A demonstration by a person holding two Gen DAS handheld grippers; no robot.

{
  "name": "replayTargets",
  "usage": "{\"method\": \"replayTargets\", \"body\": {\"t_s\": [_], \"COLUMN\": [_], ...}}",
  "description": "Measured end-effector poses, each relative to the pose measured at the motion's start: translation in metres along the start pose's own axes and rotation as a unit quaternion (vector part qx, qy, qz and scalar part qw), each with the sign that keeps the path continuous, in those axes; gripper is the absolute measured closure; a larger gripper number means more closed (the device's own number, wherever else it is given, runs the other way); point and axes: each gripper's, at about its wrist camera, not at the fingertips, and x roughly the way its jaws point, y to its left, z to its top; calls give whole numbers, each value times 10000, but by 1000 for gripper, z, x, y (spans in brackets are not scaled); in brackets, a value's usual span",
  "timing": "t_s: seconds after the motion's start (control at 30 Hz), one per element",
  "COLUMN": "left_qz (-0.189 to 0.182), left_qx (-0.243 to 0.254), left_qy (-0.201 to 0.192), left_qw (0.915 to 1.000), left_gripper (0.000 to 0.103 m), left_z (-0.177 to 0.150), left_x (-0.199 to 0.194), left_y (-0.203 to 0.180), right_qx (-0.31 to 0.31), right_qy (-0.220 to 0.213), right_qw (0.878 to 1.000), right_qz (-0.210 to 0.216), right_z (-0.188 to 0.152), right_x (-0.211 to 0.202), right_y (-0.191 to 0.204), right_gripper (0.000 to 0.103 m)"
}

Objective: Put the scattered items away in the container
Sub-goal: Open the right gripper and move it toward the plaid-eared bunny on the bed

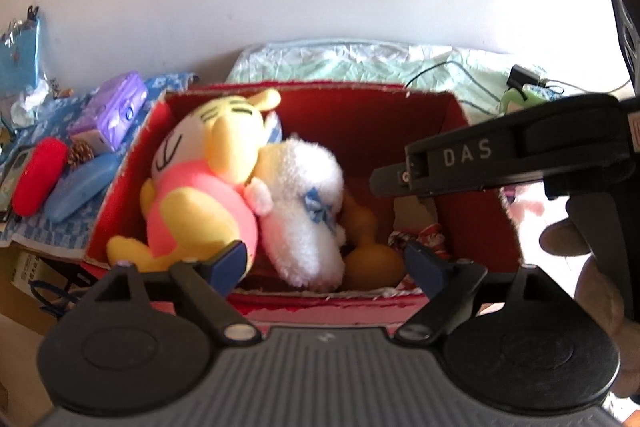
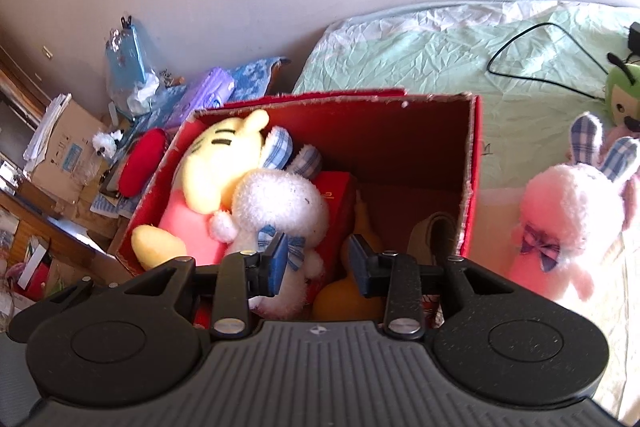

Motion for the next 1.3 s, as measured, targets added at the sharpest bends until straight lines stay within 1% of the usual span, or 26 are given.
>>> {"method": "replayTargets", "body": {"t_s": [0.17,0.3,0.43,0.5,0.6,0.7,0.8,0.87,0.97,1.1,1.3], "left_qz": [-40,-190,-349,-470,-675,-874,-968,-1052,-1153,-1283,-1421], "left_qx": [169,256,503,610,759,908,999,1028,1056,979,781], "left_qy": [-194,-273,-426,-494,-568,-522,-452,-384,-364,-389,-98], "left_qw": [9997,9991,9972,9958,9932,9907,9892,9884,9870,9861,9867], "left_gripper": [15,15,15,15,14,14,14,11,8,8,8], "left_z": [6,12,17,20,21,21,19,18,15,12,4], "left_x": [-6,-10,-17,-21,-24,-22,-17,-13,-8,6,35], "left_y": [-13,-29,-53,-66,-89,-114,-139,-154,-174,-193,-213], "right_qx": [102,283,503,640,881,1106,1369,1473,1647,1674,1678], "right_qy": [-277,-430,-571,-647,-758,-827,-825,-826,-788,-691,-513], "right_qw": [9995,9986,9971,9958,9932,9903,9867,9848,9823,9825,9837], "right_qz": [81,119,78,60,6,-176,-302,-412,-419,-445,-400], "right_z": [2,2,-1,-3,-6,-12,-20,-26,-34,-40,-44], "right_x": [-26,-47,-69,-81,-97,-108,-114,-117,-121,-123,-119], "right_y": [-6,-20,-40,-54,-78,-104,-129,-144,-165,-185,-212], "right_gripper": [66,65,63,60,60,59,57,57,57,57,53]}}
